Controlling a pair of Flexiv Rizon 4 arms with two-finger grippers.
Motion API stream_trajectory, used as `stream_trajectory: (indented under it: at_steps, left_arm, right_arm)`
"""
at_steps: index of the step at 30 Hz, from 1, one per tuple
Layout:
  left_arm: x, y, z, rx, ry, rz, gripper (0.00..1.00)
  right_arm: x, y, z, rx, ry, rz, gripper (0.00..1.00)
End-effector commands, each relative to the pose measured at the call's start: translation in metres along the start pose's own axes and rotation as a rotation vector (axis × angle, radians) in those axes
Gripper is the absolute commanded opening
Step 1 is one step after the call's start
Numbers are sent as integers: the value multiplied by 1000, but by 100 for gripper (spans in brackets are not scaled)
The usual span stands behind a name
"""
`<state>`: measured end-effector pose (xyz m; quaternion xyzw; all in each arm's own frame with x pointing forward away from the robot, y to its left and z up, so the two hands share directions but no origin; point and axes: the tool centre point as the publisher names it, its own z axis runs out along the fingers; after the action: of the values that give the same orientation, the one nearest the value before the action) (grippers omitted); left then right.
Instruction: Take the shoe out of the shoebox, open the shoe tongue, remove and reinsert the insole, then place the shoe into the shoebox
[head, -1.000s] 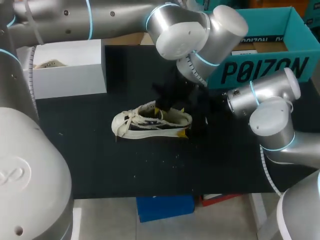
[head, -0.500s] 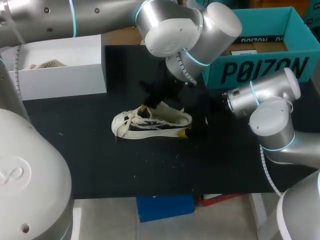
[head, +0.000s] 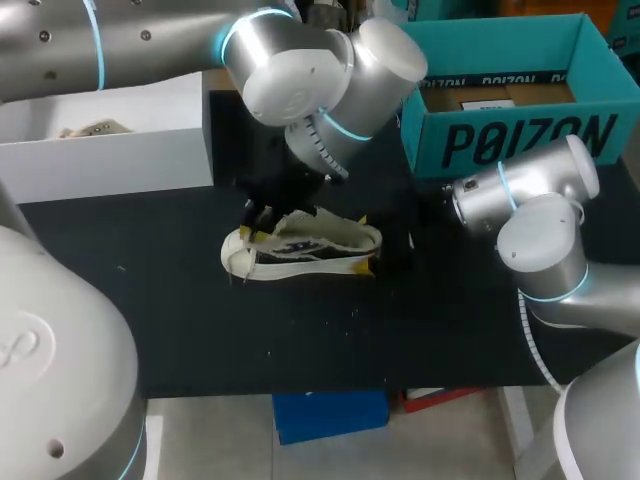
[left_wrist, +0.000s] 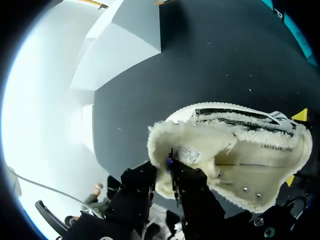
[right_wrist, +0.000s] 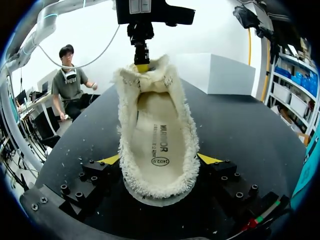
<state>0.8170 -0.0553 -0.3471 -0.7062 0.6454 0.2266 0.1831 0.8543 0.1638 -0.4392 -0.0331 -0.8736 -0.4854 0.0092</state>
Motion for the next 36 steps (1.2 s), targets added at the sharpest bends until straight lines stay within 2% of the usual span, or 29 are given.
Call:
stream_trajectory:
  at_steps: [1, 10, 18, 22, 27, 29, 31, 33, 34, 35, 36]
  left_arm:
    - [-17, -3, 10, -2, 45, -19, 100]
    - [-36, -7, 16, 6, 75, -64, 100]
    - [-30, -4, 44, -38, 109, -68, 100]
    - [-28, -2, 48, -48, 124, -76, 100]
    - [-36, -2, 32, -7, 151, -63, 100]
    - [-41, -1, 18, 29, 215, 1, 100]
    - [-45, 2, 1, 101, 267, 115, 100]
    - [-44, 7, -17, 157, 366, 316, 78]
    - [-43, 9, -25, 186, 411, 417, 58]
    - [-42, 12, -32, 185, 519, 539, 36]
    - [-40, 12, -38, 167, 556, 664, 8]
  right_arm:
    - [-1, -3, 2, 2, -2, 2, 0]
    - [-1, -3, 2, 2, -2, 2, 0]
    - [-1, -3, 2, 2, -2, 2, 0]
    - [-1, -3, 2, 2, -2, 2, 0]
    - [-1, -3, 2, 2, -2, 2, 0]
    - [-1, -3, 2, 2, -2, 2, 0]
    - [-1, -3, 2, 2, -2, 2, 0]
    - [-1, -3, 2, 2, -2, 2, 0]
    - [-1, -3, 2, 2, -2, 2, 0]
    - [-1, -3, 2, 2, -2, 2, 0]
    - [-1, -3, 2, 2, -2, 2, 0]
